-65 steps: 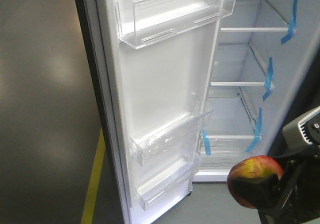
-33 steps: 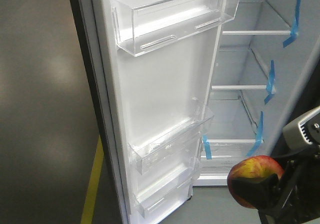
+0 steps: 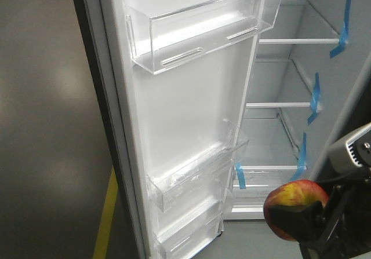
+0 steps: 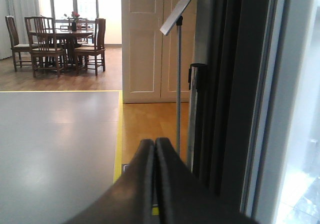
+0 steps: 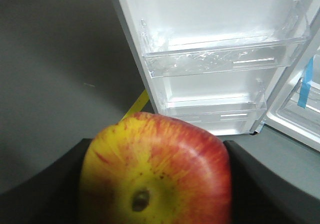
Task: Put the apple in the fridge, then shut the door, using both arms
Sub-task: 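Drive up to the refrigerator door bins, apple held low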
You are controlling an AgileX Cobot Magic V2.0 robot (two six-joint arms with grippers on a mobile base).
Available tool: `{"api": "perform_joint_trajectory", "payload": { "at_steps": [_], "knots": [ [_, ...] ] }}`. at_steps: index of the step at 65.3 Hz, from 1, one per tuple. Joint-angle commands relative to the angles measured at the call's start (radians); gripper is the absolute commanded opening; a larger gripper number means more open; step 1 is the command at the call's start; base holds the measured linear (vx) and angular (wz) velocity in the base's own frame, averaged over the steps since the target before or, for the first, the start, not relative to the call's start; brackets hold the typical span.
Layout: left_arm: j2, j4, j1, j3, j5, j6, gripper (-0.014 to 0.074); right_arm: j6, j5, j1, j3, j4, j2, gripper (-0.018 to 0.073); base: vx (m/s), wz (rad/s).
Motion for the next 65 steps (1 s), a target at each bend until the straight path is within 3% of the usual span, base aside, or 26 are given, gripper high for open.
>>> {"api": "perform_joint_trajectory", "payload": {
  "at_steps": [1, 65],
  "knots": [
    [-0.014, -0.008, -0.006, 0.028, -0.073, -0.003, -0.0006, -0.006, -0.06, 0.001, -0.03, 0.017, -0.009, 0.0223, 0.05, 0.0],
    [-0.014, -0.008, -0.006, 0.028, -0.073, -0.003, -0.0006, -0.006, -0.06, 0.001, -0.03, 0.017, -0.009, 0.0223, 0.05, -0.01]
  ]
}}
